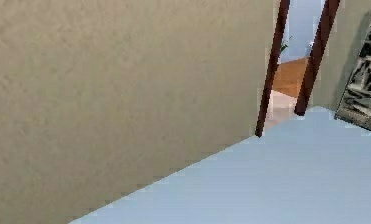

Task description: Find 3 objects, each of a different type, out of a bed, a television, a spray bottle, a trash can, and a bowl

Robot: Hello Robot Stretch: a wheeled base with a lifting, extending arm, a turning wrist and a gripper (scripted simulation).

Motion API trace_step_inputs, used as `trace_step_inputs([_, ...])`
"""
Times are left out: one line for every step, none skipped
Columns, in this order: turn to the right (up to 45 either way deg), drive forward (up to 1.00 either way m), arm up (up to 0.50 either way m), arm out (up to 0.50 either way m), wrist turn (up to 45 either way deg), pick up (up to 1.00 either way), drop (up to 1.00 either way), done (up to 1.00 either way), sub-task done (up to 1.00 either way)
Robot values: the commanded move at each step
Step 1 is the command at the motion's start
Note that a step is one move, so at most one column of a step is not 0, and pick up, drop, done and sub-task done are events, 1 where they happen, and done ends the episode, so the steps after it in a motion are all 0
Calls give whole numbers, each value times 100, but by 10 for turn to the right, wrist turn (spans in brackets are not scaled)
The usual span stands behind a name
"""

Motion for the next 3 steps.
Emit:
trace_step_inputs([450, 0, 0, 0, 0, 0, 0, 0, 0])
trace_step_inputs([0, 100, 0, 0, 0, 0, 0, 0, 0])
trace_step_inputs([0, 100, 0, 0, 0, 0, 0, 0, 0])
